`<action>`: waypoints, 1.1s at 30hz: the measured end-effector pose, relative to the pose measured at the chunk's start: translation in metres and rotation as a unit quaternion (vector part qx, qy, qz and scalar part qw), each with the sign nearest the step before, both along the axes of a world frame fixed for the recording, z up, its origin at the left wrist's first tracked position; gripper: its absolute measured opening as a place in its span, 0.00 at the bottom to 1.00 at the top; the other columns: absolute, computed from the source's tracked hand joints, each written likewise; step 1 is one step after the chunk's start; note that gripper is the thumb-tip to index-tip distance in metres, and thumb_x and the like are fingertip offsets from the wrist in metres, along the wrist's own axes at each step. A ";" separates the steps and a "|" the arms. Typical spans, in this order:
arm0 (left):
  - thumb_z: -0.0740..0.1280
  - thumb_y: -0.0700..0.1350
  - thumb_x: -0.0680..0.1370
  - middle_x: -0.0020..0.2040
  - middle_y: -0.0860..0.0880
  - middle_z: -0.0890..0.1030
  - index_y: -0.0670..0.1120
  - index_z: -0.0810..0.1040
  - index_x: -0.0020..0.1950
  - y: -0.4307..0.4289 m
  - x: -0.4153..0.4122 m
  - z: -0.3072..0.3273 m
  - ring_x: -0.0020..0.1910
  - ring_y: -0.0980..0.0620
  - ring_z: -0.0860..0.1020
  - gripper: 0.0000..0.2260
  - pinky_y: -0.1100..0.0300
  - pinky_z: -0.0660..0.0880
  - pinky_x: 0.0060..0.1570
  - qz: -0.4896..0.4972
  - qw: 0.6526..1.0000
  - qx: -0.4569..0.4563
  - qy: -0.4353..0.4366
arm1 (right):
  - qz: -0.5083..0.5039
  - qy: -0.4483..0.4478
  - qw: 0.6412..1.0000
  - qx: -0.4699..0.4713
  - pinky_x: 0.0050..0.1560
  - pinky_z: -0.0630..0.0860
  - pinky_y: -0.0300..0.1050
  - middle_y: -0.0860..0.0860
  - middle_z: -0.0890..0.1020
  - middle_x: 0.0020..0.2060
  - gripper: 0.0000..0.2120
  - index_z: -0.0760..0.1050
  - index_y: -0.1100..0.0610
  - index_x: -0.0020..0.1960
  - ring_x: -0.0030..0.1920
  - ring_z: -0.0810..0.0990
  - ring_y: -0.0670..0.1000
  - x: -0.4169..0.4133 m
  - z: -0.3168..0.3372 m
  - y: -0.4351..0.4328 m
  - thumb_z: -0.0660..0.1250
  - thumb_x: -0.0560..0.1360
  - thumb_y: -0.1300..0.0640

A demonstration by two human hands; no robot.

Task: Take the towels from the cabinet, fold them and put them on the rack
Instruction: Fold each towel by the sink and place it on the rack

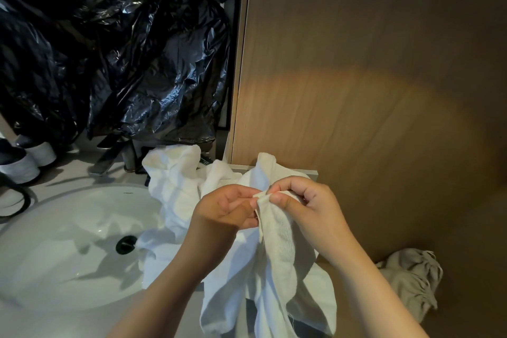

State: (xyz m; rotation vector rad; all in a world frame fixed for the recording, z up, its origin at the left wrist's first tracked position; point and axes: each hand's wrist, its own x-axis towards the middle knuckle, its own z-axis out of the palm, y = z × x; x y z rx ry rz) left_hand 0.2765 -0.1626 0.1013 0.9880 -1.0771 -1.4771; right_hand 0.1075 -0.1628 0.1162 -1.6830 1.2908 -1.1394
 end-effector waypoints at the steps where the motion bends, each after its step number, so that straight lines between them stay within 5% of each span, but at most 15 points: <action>1: 0.64 0.33 0.78 0.42 0.37 0.84 0.37 0.80 0.48 0.001 0.000 -0.001 0.39 0.46 0.84 0.05 0.59 0.82 0.41 -0.002 1.000 -0.002 -0.003 | -0.005 0.003 1.000 -0.002 0.45 0.73 0.31 0.44 0.85 0.40 0.07 0.83 0.50 0.42 0.44 0.81 0.43 0.001 -0.001 0.000 0.71 0.75 0.61; 8: 0.65 0.34 0.78 0.41 0.46 0.86 0.45 0.82 0.46 0.005 0.003 0.001 0.42 0.50 0.85 0.09 0.61 0.81 0.45 -0.040 0.999 -0.031 -0.020 | -0.036 0.005 0.999 -0.001 0.46 0.75 0.33 0.43 0.84 0.40 0.05 0.83 0.49 0.43 0.46 0.82 0.45 0.004 -0.003 -0.002 0.71 0.76 0.58; 14: 0.68 0.36 0.77 0.45 0.49 0.86 0.47 0.83 0.50 0.007 -0.002 -0.004 0.46 0.49 0.84 0.07 0.57 0.81 0.50 0.044 0.993 -0.057 -0.095 | -0.035 0.014 0.999 -0.010 0.45 0.74 0.31 0.42 0.84 0.40 0.04 0.83 0.49 0.42 0.46 0.81 0.44 0.004 -0.002 -0.003 0.73 0.74 0.57; 18: 0.65 0.35 0.79 0.46 0.53 0.86 0.51 0.82 0.51 0.008 -0.003 0.000 0.48 0.55 0.83 0.11 0.65 0.78 0.49 0.052 0.989 -0.096 -0.103 | -0.023 0.050 0.997 -0.050 0.46 0.72 0.33 0.43 0.83 0.41 0.05 0.82 0.49 0.40 0.47 0.79 0.45 -0.002 0.005 -0.007 0.74 0.73 0.56; 24: 0.62 0.35 0.80 0.44 0.58 0.85 0.54 0.81 0.52 0.001 0.003 0.027 0.42 0.63 0.81 0.15 0.73 0.74 0.41 0.072 0.972 -0.191 -0.118 | 0.048 0.061 0.995 -0.056 0.63 0.68 0.39 0.37 0.81 0.56 0.07 0.79 0.49 0.39 0.65 0.73 0.38 -0.006 0.019 -0.021 0.70 0.76 0.52; 26: 0.63 0.37 0.80 0.46 0.58 0.84 0.53 0.81 0.54 -0.011 0.007 0.042 0.44 0.62 0.81 0.13 0.71 0.74 0.43 0.085 0.964 -0.214 -0.134 | 0.068 0.048 0.994 -0.068 0.60 0.71 0.42 0.40 0.83 0.50 0.09 0.79 0.51 0.40 0.60 0.77 0.39 -0.006 0.032 -0.028 0.70 0.76 0.48; 30: 0.64 0.37 0.80 0.46 0.58 0.83 0.49 0.81 0.58 -0.032 0.017 0.074 0.45 0.64 0.80 0.11 0.75 0.72 0.42 0.110 0.937 -0.273 -0.190 | 0.085 0.039 0.988 -0.120 0.38 0.69 0.29 0.41 0.79 0.33 0.10 0.79 0.53 0.40 0.35 0.76 0.38 -0.004 0.057 -0.042 0.68 0.78 0.51; 33: 0.64 0.38 0.79 0.47 0.59 0.83 0.50 0.81 0.57 -0.042 0.024 0.091 0.45 0.67 0.79 0.11 0.77 0.71 0.41 0.139 0.920 -0.297 -0.216 | 0.081 0.063 0.985 -0.137 0.35 0.67 0.29 0.40 0.77 0.31 0.11 0.78 0.49 0.37 0.33 0.73 0.38 -0.008 0.064 -0.049 0.68 0.78 0.50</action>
